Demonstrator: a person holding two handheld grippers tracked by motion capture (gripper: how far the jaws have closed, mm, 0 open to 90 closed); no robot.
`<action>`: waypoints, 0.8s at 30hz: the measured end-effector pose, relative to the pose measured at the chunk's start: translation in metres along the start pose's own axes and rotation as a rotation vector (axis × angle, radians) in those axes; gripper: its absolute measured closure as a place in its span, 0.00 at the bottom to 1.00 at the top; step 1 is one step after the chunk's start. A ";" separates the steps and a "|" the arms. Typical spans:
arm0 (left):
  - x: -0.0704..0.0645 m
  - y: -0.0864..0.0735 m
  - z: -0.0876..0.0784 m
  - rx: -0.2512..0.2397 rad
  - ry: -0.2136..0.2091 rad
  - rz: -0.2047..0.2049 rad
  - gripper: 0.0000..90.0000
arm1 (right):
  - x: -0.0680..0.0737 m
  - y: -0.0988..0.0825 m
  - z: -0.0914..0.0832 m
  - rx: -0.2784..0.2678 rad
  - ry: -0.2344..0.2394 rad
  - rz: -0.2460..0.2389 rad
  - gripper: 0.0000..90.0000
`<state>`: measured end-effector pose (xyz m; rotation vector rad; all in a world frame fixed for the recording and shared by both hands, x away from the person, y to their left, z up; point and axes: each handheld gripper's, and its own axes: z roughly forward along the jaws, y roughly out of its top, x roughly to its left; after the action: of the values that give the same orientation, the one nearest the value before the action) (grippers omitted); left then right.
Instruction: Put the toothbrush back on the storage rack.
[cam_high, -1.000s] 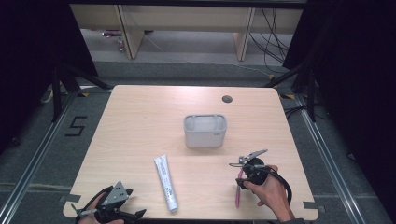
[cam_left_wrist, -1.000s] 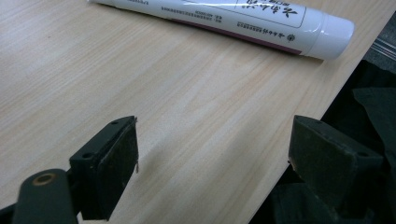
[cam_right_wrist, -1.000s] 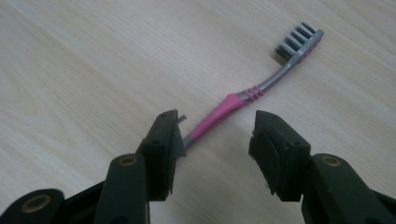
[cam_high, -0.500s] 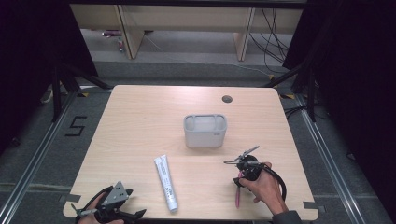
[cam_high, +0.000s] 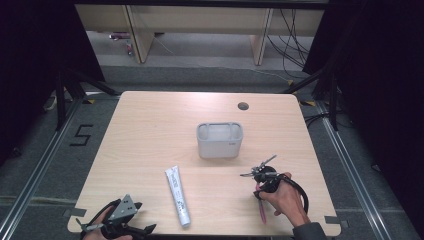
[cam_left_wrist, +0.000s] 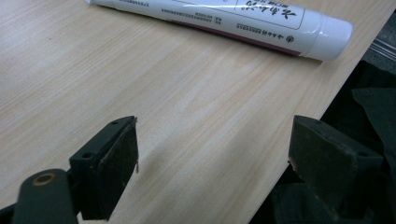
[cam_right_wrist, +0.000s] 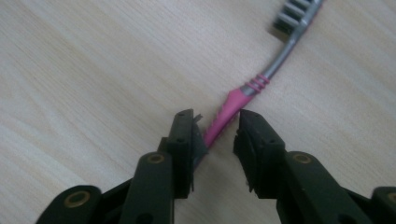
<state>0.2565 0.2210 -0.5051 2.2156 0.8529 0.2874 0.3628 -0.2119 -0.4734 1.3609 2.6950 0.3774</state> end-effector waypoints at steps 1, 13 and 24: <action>0.000 0.000 0.000 0.002 -0.001 0.003 0.17 | -0.002 0.000 0.001 0.012 -0.005 0.002 0.77; 0.000 0.000 0.000 0.001 -0.002 0.002 0.17 | -0.012 0.005 0.000 0.099 0.009 -0.015 0.85; 0.000 0.000 -0.001 0.003 0.002 0.009 0.17 | -0.016 0.016 0.004 0.194 0.001 -0.044 0.90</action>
<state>0.2564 0.2213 -0.5045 2.2229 0.8456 0.2920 0.3857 -0.2146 -0.4732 1.3438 2.8191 0.1142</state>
